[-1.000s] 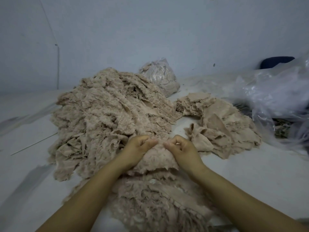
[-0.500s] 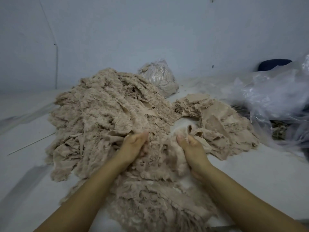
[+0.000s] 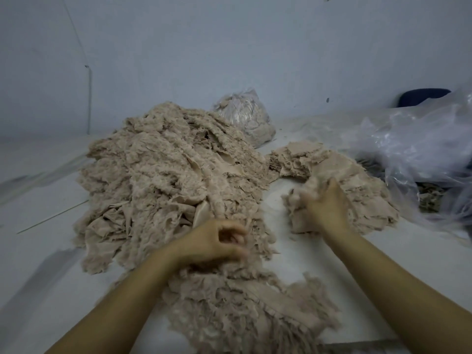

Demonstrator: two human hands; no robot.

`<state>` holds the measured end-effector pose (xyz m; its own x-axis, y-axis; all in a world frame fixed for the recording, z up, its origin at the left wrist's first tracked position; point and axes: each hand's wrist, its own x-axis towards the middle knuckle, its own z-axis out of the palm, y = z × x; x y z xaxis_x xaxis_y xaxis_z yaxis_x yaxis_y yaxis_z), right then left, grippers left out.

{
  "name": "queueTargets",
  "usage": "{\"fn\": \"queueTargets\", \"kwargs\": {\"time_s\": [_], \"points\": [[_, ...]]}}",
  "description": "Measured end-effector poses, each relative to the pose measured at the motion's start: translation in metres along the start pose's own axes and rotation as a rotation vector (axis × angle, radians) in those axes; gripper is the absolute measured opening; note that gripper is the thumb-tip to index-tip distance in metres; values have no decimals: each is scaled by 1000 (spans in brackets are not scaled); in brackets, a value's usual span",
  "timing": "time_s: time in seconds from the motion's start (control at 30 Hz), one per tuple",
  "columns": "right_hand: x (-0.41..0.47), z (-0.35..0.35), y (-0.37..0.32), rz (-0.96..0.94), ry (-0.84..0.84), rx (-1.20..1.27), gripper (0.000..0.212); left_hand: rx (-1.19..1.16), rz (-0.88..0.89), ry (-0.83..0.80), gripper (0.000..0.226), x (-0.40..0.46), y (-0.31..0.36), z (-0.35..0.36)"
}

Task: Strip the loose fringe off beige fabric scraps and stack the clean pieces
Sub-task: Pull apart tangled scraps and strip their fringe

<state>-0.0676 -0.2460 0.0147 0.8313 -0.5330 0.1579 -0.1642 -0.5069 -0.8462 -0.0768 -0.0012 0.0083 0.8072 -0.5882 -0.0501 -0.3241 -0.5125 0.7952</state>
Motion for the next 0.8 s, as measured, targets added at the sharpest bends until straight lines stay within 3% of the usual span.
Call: {"fn": "queueTargets", "kwargs": {"time_s": [0.03,0.1,0.23,0.3,0.37,0.47,0.53,0.63,0.7,0.8], "points": [[-8,3,2,-52,-31,-61,65,170,-2,-122,36,-3,-3,-3],[-33,13,7,-168,-165,33,46,377,32,-164,19,-4,-8,-5],[-84,35,10,-261,-713,216,23,215,6,115,16,-1,-5,2],[-88,42,8,-323,-697,203,11,81,-22,168,20,-1,-1,2],[-81,42,6,-273,-618,269,19,-27,-54,226,26,-3,0,-4],[-70,32,1,-180,-698,403,22,-60,-58,319,33,-4,-1,-12],[-70,29,-3,-158,-753,468,19,-213,-55,266,31,-4,3,-9],[-75,34,-13,-96,-791,550,34,-335,-32,157,24,0,12,-3],[-75,39,-17,-99,-698,574,20,-311,-22,197,17,3,14,-5],[-61,39,-11,-121,-423,400,25,-105,24,354,8,-1,11,-18]]}}
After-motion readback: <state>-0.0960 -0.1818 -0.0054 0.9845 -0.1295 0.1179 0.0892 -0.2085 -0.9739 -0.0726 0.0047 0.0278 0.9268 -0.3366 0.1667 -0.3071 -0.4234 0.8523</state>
